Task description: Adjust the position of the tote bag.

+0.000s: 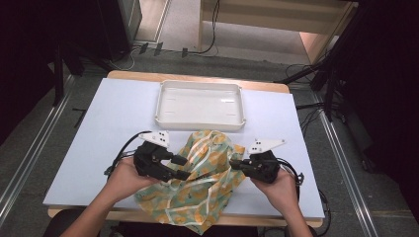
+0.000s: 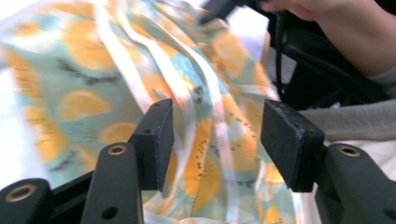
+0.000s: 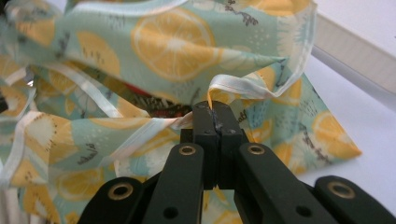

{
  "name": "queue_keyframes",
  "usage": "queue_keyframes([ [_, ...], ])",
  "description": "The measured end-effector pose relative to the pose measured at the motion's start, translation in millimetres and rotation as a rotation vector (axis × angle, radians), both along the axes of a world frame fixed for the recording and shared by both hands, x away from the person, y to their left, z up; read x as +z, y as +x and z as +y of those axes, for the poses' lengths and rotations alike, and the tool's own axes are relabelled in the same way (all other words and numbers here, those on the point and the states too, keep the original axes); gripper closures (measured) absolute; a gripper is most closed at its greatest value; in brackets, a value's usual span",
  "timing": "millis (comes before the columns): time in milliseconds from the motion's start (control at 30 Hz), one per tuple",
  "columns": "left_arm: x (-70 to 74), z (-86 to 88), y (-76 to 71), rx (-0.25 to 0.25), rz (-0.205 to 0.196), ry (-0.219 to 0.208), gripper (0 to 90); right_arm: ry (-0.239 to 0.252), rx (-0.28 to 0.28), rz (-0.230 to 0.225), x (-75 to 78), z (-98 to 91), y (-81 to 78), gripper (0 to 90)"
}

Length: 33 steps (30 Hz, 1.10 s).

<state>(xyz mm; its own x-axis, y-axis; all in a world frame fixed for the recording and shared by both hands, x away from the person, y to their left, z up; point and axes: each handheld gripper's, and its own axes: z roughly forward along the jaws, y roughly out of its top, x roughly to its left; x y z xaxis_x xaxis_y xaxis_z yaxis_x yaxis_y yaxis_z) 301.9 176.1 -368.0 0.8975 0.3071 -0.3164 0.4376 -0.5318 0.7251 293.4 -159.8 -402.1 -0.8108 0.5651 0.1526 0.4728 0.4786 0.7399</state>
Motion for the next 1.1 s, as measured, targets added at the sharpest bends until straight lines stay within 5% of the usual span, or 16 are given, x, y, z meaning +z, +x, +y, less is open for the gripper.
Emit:
queue_keyframes([
  [233,12.8,28.4,22.8,0.101,-0.067,-0.003,44.2,0.002,-0.018,0.019,-3.8,-14.7,-7.4,88.6],
  [300,3.2,37.8,34.8,0.141,-0.038,-0.013,44.3,0.000,-0.022,0.022,-3.8,-13.2,-6.2,74.3],
  [500,-4.5,39.7,33.3,0.134,-0.028,-0.011,43.7,0.060,-0.046,-0.008,5.8,-15.9,-7.3,60.0],
  [967,-1.4,16.9,12.9,0.068,-0.040,0.015,28.6,0.093,-0.085,-0.071,17.9,-12.3,-20.0,50.2],
  [1100,-7.4,10.2,7.3,0.065,0.010,0.015,24.5,0.079,-0.093,-0.074,15.7,-8.7,-18.9,49.2],
])
